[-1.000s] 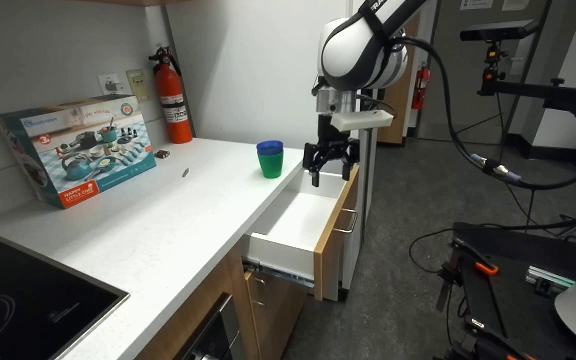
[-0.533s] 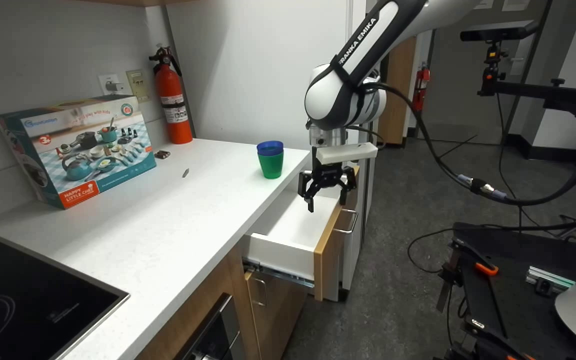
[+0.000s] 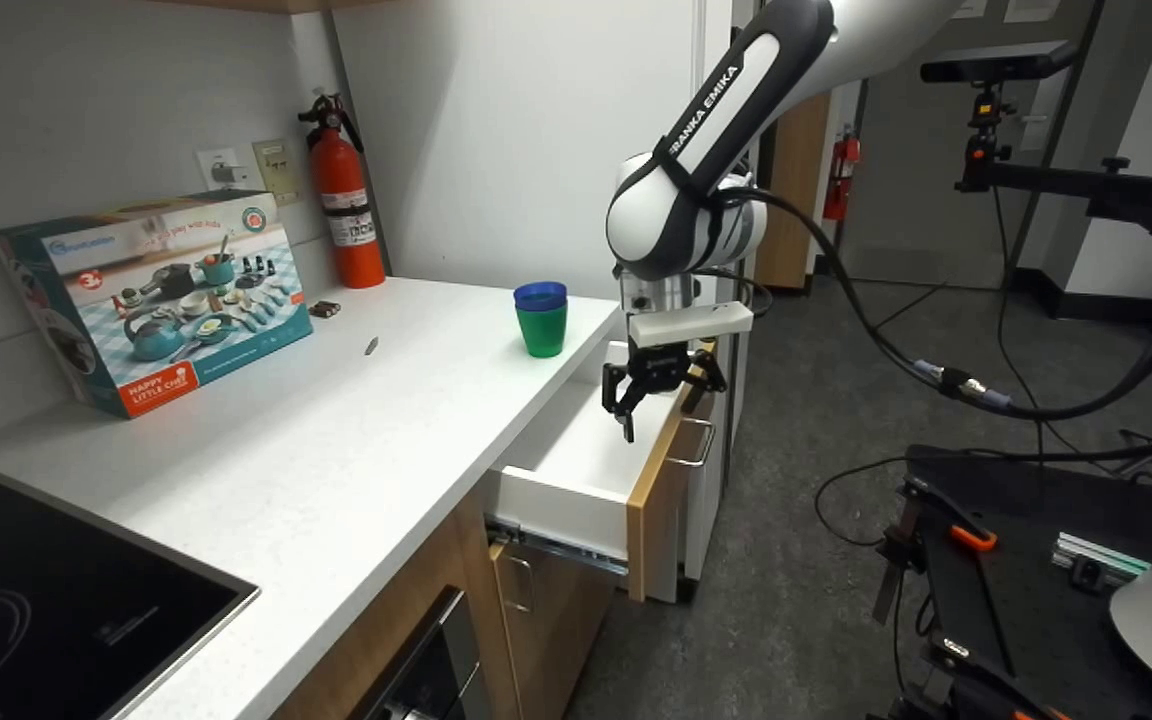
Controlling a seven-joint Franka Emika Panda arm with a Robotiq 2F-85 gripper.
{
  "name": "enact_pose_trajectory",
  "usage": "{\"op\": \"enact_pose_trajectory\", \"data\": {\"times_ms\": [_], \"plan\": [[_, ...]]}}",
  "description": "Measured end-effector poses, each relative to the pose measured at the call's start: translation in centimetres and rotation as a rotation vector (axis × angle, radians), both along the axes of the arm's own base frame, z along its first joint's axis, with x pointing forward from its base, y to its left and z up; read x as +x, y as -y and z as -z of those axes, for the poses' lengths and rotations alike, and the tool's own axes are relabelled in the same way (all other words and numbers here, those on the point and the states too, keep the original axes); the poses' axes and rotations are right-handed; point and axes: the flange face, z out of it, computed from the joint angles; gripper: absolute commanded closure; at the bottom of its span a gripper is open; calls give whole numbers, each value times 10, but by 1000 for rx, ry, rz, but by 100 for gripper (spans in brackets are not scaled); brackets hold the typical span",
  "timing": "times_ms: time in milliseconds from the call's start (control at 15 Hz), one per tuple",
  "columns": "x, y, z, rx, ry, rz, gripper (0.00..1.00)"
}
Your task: Open the drawer
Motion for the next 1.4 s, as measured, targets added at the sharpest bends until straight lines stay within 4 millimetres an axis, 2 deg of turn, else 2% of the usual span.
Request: {"op": "enact_pose_trajectory", "data": {"times_ms": [67,200,400,533,800,1133,1200,1267,1400], "plan": [[-2,-1,1,6,-11,-1,19],[-4,-3,2,14,-28,-4,32],[-7,-3,4,18,-39,-5,58],[-6,-4,3,17,-38,-3,70],[-7,-5,-1,12,-38,15,80],[-10,-6,-2,3,-48,53,82],[-12,-7,-2,1,-51,51,59],[-14,-7,-2,0,-55,50,32],[-18,-8,-2,-3,-61,44,26]]}}
